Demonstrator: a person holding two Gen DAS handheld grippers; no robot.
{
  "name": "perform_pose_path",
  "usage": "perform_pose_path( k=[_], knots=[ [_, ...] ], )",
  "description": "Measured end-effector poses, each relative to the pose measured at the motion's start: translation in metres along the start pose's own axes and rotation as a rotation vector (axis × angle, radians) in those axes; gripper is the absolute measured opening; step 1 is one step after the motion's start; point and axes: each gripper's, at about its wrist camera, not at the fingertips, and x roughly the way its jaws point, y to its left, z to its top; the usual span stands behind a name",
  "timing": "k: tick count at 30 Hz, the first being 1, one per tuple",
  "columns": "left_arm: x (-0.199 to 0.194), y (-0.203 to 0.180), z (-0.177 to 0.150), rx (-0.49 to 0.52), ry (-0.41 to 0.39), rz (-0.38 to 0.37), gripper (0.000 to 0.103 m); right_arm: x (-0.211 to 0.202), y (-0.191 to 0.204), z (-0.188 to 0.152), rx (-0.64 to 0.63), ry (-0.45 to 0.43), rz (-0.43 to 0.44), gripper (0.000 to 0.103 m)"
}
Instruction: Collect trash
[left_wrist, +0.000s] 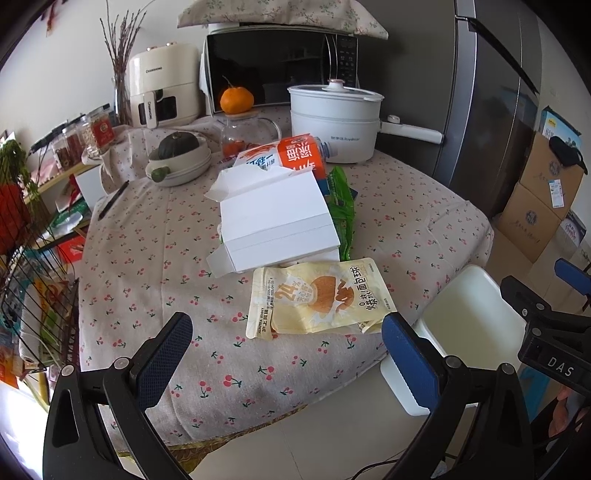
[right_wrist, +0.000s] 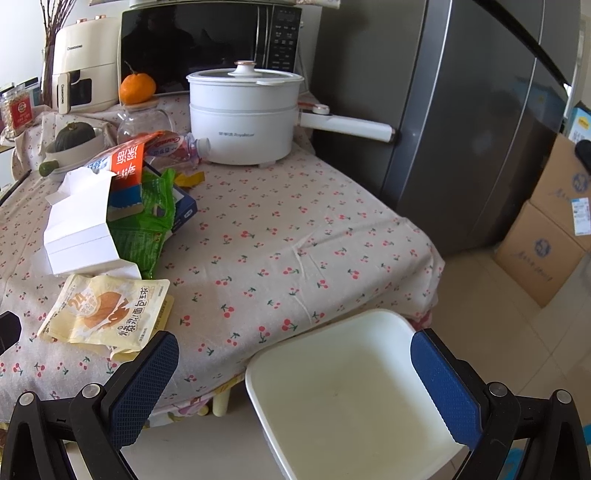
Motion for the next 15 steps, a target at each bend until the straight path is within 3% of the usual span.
perform_pose_path(
  k=[15],
  knots=[
    [-0.0002, 0.0005, -0.0004, 0.003, 0.000, -0.001, 0.103, 0.0001, 0.0005, -0.0006, 0.000, 0.001, 0.001, 0.103]
  ],
)
